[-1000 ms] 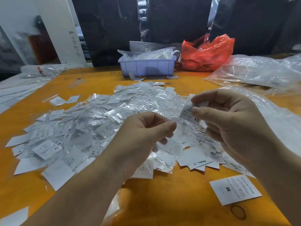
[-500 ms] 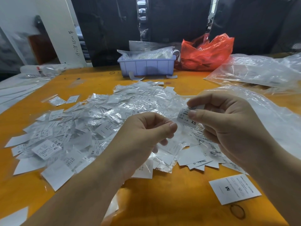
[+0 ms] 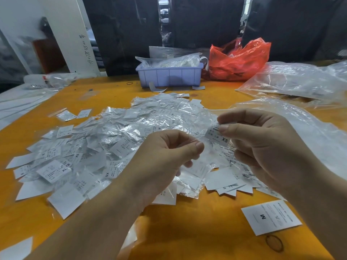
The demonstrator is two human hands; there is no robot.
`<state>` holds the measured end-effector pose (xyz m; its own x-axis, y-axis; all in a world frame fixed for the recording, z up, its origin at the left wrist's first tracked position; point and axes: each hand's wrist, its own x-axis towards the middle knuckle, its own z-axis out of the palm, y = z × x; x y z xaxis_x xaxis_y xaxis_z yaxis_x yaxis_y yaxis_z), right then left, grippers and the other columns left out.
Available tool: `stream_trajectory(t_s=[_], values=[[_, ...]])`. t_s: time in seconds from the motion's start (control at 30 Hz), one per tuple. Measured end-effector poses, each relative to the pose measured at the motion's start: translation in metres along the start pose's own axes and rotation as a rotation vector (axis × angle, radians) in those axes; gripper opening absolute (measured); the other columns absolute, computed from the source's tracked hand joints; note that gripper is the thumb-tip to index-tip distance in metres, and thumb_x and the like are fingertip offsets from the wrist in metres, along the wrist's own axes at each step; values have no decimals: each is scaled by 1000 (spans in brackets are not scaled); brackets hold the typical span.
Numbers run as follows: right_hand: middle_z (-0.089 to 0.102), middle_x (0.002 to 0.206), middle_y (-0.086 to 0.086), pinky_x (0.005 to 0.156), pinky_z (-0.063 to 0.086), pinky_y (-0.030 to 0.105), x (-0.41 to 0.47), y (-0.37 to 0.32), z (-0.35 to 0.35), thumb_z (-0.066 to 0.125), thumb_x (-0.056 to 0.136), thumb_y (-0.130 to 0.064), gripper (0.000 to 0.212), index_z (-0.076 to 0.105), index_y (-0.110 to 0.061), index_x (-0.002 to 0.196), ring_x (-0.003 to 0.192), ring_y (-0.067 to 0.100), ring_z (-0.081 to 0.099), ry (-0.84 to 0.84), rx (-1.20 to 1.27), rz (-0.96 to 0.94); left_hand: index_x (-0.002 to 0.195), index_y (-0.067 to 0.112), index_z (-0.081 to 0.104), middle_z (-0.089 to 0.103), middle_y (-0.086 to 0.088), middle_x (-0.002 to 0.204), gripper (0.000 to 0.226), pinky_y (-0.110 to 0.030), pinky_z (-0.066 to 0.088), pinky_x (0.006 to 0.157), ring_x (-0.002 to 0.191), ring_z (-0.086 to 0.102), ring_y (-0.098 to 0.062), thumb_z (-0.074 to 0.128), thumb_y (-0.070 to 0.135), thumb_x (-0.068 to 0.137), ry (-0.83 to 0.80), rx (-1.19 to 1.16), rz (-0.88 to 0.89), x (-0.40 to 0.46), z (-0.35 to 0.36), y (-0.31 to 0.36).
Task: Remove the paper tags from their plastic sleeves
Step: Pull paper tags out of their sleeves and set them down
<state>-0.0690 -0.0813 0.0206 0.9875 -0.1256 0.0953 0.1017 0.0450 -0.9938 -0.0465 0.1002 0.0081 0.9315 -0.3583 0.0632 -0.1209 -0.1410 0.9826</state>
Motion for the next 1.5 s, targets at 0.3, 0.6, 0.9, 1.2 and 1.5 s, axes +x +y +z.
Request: stream_trajectory(t_s=[0.3, 0.6, 0.9, 1.2, 1.5], values=[[39, 44, -3, 34, 27, 17, 1, 0, 2, 70, 79, 2, 15, 73, -13, 78, 34, 7, 25, -4, 20, 31, 76, 18, 72, 69, 5, 65, 19, -16, 46, 50, 57, 60, -4, 73, 35, 70, 21, -4, -19, 1, 1, -2], [37, 50, 4, 35, 27, 19, 2, 0, 1, 70, 77, 2, 16, 75, -14, 75, 35, 8, 23, 8, 26, 65, 77, 17, 72, 67, 6, 63, 26, -16, 46, 49, 56, 60, -3, 74, 39, 63, 46, 5, -31, 1, 0, -2], [37, 46, 0, 36, 30, 19, 2, 1, -1, 71, 77, 1, 14, 74, -12, 78, 35, 8, 26, 26, -14, 53, 78, 15, 71, 66, 8, 60, 29, -14, 47, 48, 51, 59, 0, 72, 40, 62, 56, 8, -36, 0, 1, 0], [38, 45, -2, 37, 30, 17, 0, 2, 5, 71, 78, -1, 17, 75, -17, 75, 36, 7, 26, -24, -6, 84, 78, 15, 71, 65, 7, 61, 22, -16, 47, 48, 52, 58, -3, 75, 33, 67, 38, -29, -35, 0, 2, 0], [40, 50, 2, 35, 27, 19, 1, -2, 2, 70, 77, -1, 20, 76, -19, 73, 37, 10, 23, -2, 85, 92, 77, 18, 72, 66, 8, 61, 11, -15, 47, 48, 52, 59, -1, 76, 28, 74, 40, -11, -42, 0, 1, -2]])
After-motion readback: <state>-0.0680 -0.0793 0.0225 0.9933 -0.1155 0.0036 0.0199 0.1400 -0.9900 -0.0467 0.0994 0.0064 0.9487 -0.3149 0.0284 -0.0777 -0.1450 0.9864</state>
